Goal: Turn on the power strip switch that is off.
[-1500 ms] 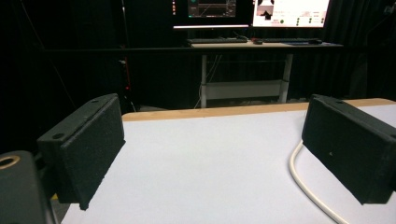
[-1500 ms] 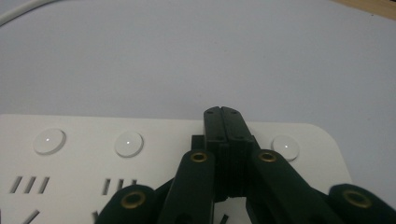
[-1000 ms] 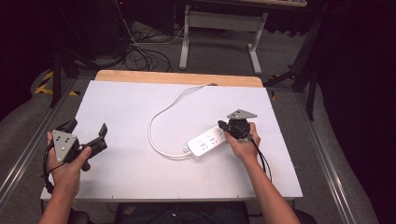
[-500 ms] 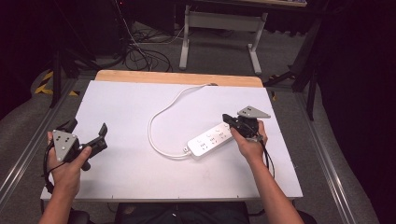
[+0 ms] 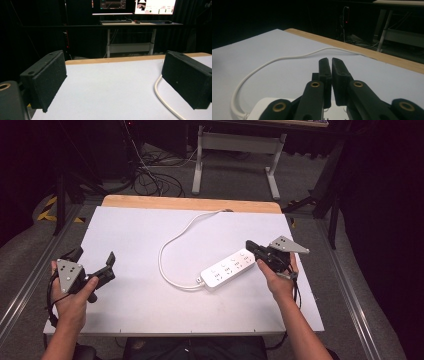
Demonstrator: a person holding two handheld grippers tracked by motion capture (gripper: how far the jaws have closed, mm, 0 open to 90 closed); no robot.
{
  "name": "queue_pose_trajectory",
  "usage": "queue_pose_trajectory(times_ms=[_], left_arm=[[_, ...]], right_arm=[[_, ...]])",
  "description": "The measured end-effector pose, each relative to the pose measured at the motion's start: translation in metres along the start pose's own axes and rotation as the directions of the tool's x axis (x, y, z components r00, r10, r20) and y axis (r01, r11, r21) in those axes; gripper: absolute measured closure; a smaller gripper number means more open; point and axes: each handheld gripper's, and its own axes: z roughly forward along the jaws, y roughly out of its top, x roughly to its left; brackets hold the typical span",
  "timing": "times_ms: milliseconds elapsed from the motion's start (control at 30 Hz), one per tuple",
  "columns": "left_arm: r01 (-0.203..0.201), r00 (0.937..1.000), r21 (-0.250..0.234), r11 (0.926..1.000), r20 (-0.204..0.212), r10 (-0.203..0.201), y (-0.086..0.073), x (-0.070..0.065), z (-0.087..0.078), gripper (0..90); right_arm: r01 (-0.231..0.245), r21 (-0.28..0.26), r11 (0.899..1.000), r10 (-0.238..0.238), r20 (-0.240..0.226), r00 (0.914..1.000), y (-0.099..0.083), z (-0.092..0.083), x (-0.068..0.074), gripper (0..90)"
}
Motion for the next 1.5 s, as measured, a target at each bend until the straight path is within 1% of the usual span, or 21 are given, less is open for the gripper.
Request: queue_pose_trajectory(times_ms=[100,200,367,533,733,800,867,933,967,1033,1133,1200,1300,1400,1433,1500], left_arm=[[-0.003,1.0000,-0.001,1.0000,-0.001,0.003,0.000,0.000,0.000,6.4],[0.000,1.0000,-0.001,1.0000,-0.001,0.000,0.000,0.000,0.000,6.4],[-0.001,1.0000,-0.002,1.0000,0.000,0.001,0.000,0.000,0.000,6.4],[0.000,1.0000,-0.002,1.0000,0.000,0.000,0.000,0.000,0.001,6.4],[0.000,1.0000,-0.002,1.0000,0.001,0.000,0.000,0.000,0.001,6.4],[0.000,1.0000,-0.002,1.0000,0.001,0.000,0.000,0.000,0.000,6.4],[0.000,1.0000,-0.002,1.0000,0.001,0.000,0.000,0.000,0.000,6.4],[0.002,1.0000,-0.002,1.0000,0.000,-0.002,0.000,0.000,0.000,6.4],[0.002,1.0000,-0.002,1.0000,0.000,-0.002,0.000,0.000,0.001,6.4],[0.003,1.0000,-0.002,1.0000,-0.001,-0.003,0.000,0.000,0.001,6.4],[0.000,1.0000,-0.002,1.0000,0.000,0.000,0.000,0.000,0.001,6.4],[0.002,1.0000,-0.002,1.0000,0.000,-0.002,0.000,0.000,0.001,6.4],[0.003,1.0000,-0.002,1.0000,-0.001,-0.003,0.000,0.000,0.001,6.4],[0.001,1.0000,-0.002,1.0000,0.000,-0.001,0.000,0.000,0.001,6.4],[-0.001,1.0000,-0.001,1.0000,0.001,0.001,0.000,0.000,0.001,6.4],[-0.001,1.0000,-0.002,1.0000,0.001,0.001,0.000,0.000,0.001,6.4]], right_arm=[[-0.001,-0.024,1.000,0.001,-0.005,1.0000,0.001,-0.004,0.001,82.5],[-0.003,-0.035,0.999,0.003,-0.003,1.0000,0.001,-0.007,0.000,81.8],[-0.002,-0.039,0.999,0.002,0.001,1.0000,0.001,-0.010,-0.002,80.0],[-0.006,-0.066,0.998,0.006,0.001,1.0000,0.001,-0.013,-0.003,72.1],[-0.014,-0.096,0.995,0.015,0.007,0.9999,0.001,-0.018,-0.004,69.6],[-0.010,-0.098,0.995,0.011,0.007,0.9999,0.002,-0.019,-0.004,68.7],[-0.017,-0.108,0.994,0.018,0.011,0.9998,0.001,-0.020,-0.005,64.6],[-0.021,-0.115,0.993,0.024,0.023,0.9994,0.001,-0.021,-0.006,56.9],[-0.027,-0.115,0.993,0.031,0.029,0.9991,0.000,-0.021,-0.006,54.6],[-0.031,-0.114,0.993,0.034,0.028,0.9990,-0.001,-0.022,-0.007,53.7],[-0.036,-0.127,0.991,0.039,0.020,0.9990,-0.001,-0.023,-0.007,47.5],[-0.029,-0.136,0.990,0.031,0.016,0.9994,0.000,-0.023,-0.007,43.2],[-0.032,-0.146,0.989,0.034,0.009,0.9994,0.000,-0.024,-0.006,38.1],[-0.025,-0.164,0.986,0.028,0.014,0.9995,0.000,-0.024,-0.006,26.0],[-0.032,-0.164,0.986,0.035,0.012,0.9993,-0.001,-0.025,-0.006,22.9],[-0.023,-0.174,0.985,0.026,0.015,0.9995,-0.003,-0.028,-0.008,18.8]])
